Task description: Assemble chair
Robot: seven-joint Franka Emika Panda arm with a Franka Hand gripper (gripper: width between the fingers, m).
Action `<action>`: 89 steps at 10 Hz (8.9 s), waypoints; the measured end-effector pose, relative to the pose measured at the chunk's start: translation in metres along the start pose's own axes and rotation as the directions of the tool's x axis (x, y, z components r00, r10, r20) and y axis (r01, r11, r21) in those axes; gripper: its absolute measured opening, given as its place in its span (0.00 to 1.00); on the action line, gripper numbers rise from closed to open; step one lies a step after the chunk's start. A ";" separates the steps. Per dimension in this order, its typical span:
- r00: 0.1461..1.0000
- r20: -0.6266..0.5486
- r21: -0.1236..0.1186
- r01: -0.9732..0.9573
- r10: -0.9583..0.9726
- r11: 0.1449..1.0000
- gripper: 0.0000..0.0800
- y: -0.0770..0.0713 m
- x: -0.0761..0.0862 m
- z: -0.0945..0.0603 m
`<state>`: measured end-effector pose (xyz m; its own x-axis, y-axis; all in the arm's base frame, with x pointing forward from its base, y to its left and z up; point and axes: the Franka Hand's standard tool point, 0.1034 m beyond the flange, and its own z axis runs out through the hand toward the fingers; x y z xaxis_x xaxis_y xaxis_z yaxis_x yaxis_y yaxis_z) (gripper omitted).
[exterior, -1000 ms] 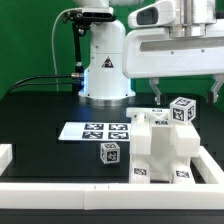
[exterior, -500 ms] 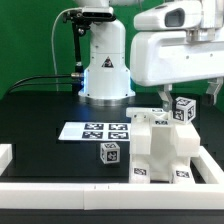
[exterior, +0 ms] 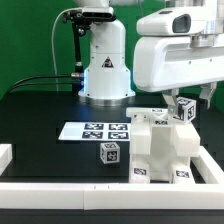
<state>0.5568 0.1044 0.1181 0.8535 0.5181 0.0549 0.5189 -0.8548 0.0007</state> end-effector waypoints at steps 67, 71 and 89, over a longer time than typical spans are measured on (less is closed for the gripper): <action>0.014 0.011 0.073 -0.997 1.000 0.014 0.35 -0.028 0.016 -0.002; -0.005 0.018 0.076 -0.997 1.000 -0.006 0.37 -0.027 0.015 -0.001; 0.482 -0.033 0.036 -0.875 0.875 0.483 0.35 -0.020 0.012 0.000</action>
Offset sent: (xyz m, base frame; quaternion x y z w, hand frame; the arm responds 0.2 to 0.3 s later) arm 0.0031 -0.0049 -0.0025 -0.0436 0.0272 0.1872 0.9810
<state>0.5563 0.1277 0.1187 0.8643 -0.4994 0.0600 -0.4943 -0.8653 -0.0832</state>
